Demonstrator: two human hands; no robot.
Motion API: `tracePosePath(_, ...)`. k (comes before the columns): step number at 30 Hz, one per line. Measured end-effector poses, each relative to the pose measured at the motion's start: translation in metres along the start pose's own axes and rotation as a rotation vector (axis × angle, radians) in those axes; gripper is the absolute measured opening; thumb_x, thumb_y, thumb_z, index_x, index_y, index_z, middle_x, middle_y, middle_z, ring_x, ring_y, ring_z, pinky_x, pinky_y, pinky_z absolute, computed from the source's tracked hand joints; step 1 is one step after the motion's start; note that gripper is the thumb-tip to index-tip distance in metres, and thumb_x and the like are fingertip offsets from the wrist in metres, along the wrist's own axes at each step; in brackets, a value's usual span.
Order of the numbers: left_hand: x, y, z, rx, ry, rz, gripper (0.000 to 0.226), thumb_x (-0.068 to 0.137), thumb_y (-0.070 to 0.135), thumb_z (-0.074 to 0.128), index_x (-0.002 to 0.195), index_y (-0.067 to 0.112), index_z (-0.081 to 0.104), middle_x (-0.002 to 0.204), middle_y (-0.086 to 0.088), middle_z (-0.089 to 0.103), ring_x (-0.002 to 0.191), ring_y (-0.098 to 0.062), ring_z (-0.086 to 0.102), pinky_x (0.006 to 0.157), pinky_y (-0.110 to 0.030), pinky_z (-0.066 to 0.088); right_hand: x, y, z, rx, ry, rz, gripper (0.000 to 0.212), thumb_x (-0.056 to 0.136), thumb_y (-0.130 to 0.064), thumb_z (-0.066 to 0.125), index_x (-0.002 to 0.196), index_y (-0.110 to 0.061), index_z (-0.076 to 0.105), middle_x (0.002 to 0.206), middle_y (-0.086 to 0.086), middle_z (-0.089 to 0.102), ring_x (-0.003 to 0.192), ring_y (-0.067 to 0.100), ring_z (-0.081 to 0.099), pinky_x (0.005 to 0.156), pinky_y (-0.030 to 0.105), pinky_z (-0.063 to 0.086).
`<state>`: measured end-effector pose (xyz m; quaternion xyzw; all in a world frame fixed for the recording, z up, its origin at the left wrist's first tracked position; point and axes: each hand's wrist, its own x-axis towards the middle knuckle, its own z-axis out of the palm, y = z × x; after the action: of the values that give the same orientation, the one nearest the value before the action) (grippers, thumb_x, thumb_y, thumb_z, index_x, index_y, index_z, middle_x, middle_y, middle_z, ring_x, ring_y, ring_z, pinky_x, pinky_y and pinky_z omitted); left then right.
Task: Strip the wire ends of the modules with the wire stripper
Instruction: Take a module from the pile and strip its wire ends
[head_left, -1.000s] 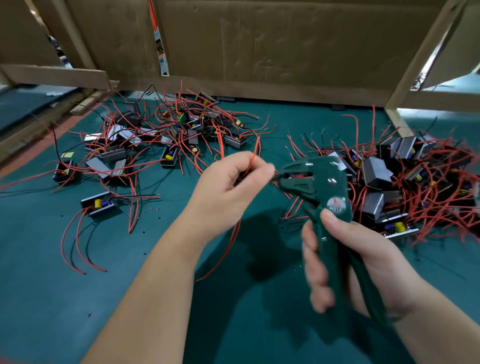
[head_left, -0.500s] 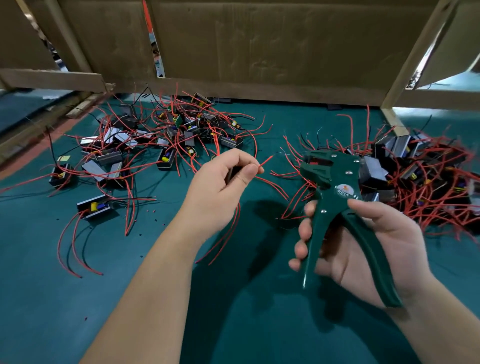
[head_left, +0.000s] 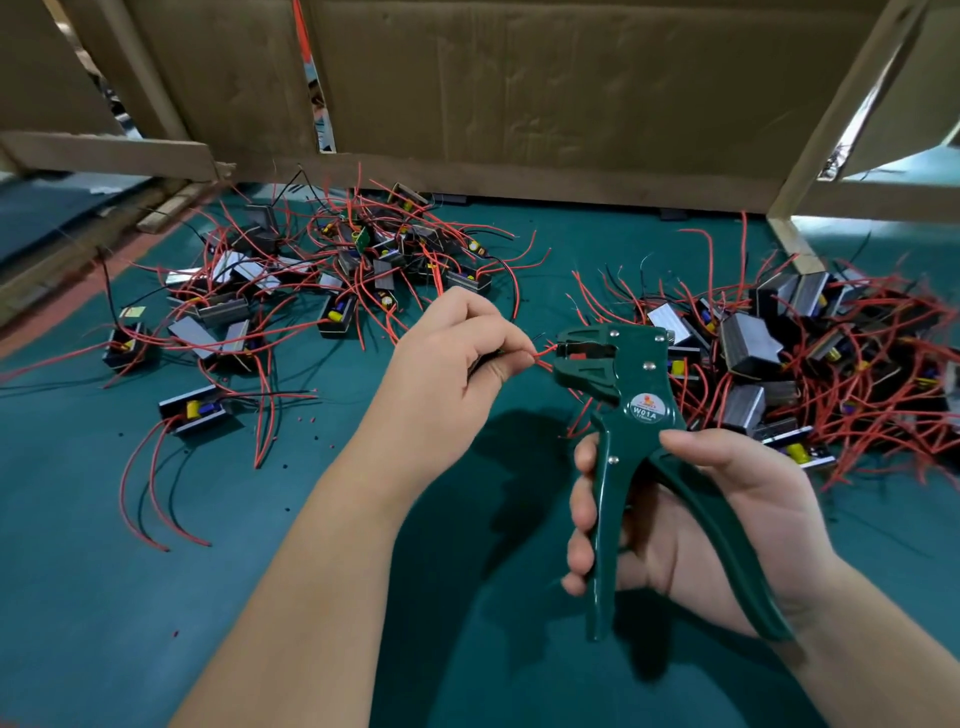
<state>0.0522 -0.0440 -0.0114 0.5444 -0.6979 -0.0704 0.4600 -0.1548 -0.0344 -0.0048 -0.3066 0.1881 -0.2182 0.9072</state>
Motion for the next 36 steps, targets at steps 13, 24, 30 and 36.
tracePosePath(13, -0.001, 0.011, 0.005, -0.206, 0.072, 0.036, 0.011, 0.090, 0.010, 0.058, 0.088, 0.017, 0.066, 0.090, -0.007, 0.061, 0.087, -0.016, 0.056, 0.081, -0.024, 0.044, 0.003, 0.004, 0.000, -0.027, 0.042, -0.009, 0.050, 0.059, -0.028, 0.078, 0.096, 0.002, 0.063, 0.082, 0.029, 0.059, 0.071, 0.043, 0.061, 0.071, 0.054, 0.052)
tracePosePath(24, -0.002, 0.002, 0.000, -0.043, -0.019, 0.026, 0.010, 0.090, 0.018, 0.060, 0.085, 0.013, 0.067, 0.072, 0.001, 0.056, 0.069, -0.008, 0.048, 0.066, -0.016, 0.037, 0.000, 0.005, 0.000, -0.074, -0.036, -0.005, 0.044, 0.066, -0.030, 0.076, 0.097, -0.001, 0.063, 0.083, 0.028, 0.060, 0.074, 0.042, 0.062, 0.073, 0.054, 0.051)
tracePosePath(30, -0.002, 0.006, 0.000, -0.084, -0.002, -0.003, 0.007, 0.087, 0.016, 0.063, 0.083, 0.014, 0.069, 0.074, 0.000, 0.055, 0.070, -0.011, 0.049, 0.065, -0.016, 0.037, 0.000, 0.007, 0.000, -0.112, 0.057, -0.003, 0.042, 0.062, -0.033, 0.079, 0.089, -0.005, 0.064, 0.077, 0.025, 0.058, 0.067, 0.039, 0.061, 0.068, 0.051, 0.052)
tracePosePath(36, -0.002, 0.007, 0.000, -0.074, -0.011, 0.007, 0.007, 0.086, 0.014, 0.064, 0.081, 0.015, 0.067, 0.075, 0.002, 0.053, 0.070, -0.008, 0.048, 0.065, -0.012, 0.035, 0.001, 0.008, 0.000, -0.131, 0.091, -0.009, 0.044, 0.061, -0.037, 0.081, 0.088, -0.006, 0.064, 0.075, 0.024, 0.059, 0.065, 0.038, 0.062, 0.066, 0.050, 0.053)
